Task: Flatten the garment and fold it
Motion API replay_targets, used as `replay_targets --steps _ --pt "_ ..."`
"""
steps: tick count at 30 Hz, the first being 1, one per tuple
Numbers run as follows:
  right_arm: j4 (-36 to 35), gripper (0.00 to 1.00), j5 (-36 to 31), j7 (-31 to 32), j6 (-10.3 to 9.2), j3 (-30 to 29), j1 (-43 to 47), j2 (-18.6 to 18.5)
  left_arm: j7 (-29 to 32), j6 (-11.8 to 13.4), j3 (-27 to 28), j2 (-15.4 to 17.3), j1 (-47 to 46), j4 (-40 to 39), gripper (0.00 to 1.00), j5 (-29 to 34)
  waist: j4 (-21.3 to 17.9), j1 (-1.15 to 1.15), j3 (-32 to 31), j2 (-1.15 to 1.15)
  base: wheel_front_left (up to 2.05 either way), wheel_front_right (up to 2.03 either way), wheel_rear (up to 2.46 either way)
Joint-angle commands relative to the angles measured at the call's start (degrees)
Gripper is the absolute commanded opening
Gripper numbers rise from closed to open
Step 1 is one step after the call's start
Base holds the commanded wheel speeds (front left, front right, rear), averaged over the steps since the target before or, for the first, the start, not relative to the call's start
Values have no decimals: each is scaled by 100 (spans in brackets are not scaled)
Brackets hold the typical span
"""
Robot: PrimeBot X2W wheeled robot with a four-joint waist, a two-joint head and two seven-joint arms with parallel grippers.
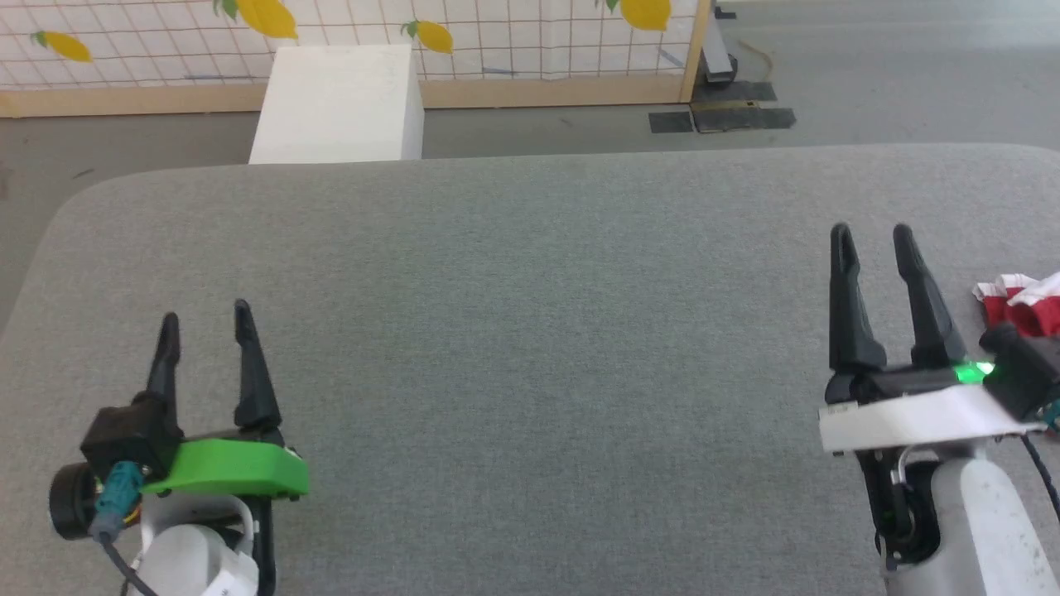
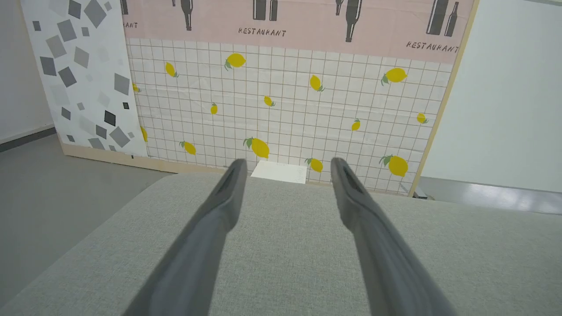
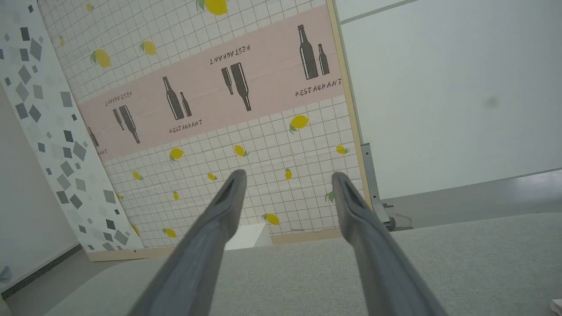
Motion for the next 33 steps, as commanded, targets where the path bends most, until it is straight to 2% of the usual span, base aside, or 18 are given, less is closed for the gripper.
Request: replay_targets --steps 1,17,33 --pt "33 100 -92 -30 -8 -12 147 3 -9 20 -50 -45 88 50 100 64 77 1 -47 0 0 0 0" --pt "547 100 -578 -32 -8 -97 721 4 -69 130 -438 -209 161 523 100 180 133 1 83 0 0 0 0" --pt "788 100 -601 -32 -8 -92 719 4 -77 35 -484 -264 195 547 100 176 107 1 160 0 0 0 0"
